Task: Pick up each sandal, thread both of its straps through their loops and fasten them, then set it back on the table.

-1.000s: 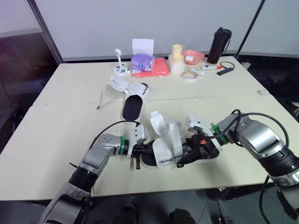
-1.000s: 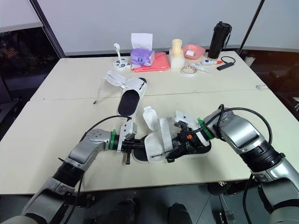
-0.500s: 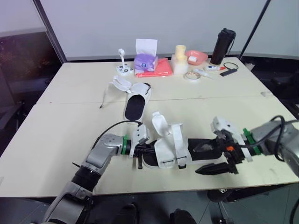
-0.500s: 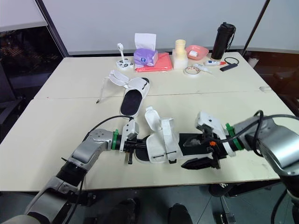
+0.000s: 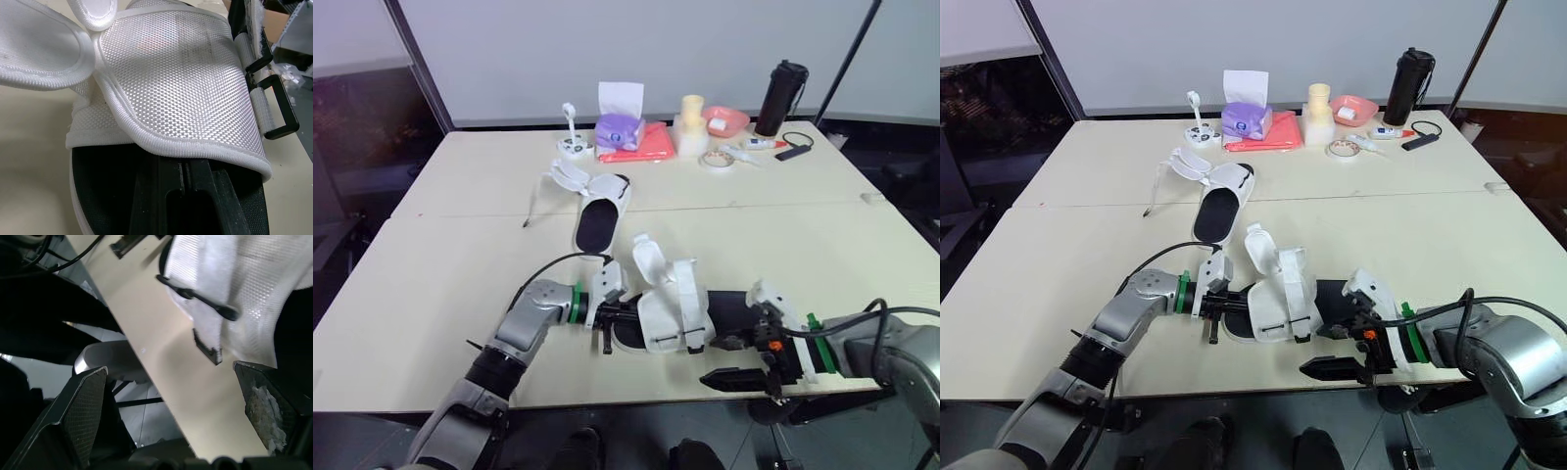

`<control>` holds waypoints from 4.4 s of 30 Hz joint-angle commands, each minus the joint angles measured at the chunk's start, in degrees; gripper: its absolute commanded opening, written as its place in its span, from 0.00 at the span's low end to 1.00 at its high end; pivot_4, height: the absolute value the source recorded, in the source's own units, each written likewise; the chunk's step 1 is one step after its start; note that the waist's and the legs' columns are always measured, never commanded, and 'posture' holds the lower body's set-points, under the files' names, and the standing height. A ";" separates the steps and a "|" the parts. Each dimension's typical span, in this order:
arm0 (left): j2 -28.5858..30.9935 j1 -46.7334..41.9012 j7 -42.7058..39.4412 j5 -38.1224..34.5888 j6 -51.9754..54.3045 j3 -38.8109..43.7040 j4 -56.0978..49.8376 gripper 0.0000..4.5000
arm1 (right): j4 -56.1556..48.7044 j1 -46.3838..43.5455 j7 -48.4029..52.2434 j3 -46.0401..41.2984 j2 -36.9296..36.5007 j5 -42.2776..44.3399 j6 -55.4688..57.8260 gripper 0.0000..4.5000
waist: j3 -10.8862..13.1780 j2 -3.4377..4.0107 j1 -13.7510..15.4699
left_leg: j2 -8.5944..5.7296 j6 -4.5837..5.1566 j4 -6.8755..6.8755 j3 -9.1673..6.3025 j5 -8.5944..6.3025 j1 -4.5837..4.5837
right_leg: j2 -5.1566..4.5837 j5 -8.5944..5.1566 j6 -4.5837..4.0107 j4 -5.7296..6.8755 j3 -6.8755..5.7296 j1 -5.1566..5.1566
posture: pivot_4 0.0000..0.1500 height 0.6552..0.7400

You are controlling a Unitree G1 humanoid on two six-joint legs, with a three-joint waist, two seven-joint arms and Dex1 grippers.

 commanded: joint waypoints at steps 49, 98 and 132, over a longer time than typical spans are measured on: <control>0.22 0.19 -0.39 0.89 0.29 -0.67 -0.32 0.00 | -13.19 11.08 8.91 7.19 -16.79 -9.82 -28.17 0.01 | 0.00 0.00 0.03 | 0.05 0.06 0.08 -0.01 -0.06 0.01 | 0.01 -0.02 0.03 -0.15 -0.04 0.13 | 1.00 0.93; -0.02 -0.06 0.45 0.74 0.16 -0.62 -0.20 0.00 | 22.74 -18.21 -3.08 11.99 -2.16 -28.64 -33.23 0.88 | 0.00 0.06 -1.39 | -0.07 0.09 0.03 0.01 -0.06 0.00 | 0.01 0.02 0.04 -0.06 0.01 0.02 | 1.00 0.93; -0.18 -3.02 -1.71 3.75 -4.86 -1.63 5.09 0.00 | 21.13 -26.88 -6.95 -2.37 4.59 -8.25 1.70 0.88 | 0.01 0.04 -1.17 | -0.03 0.09 0.06 -0.08 -0.06 0.00 | -0.02 0.02 0.04 -0.07 -0.01 0.11 | 1.00 0.93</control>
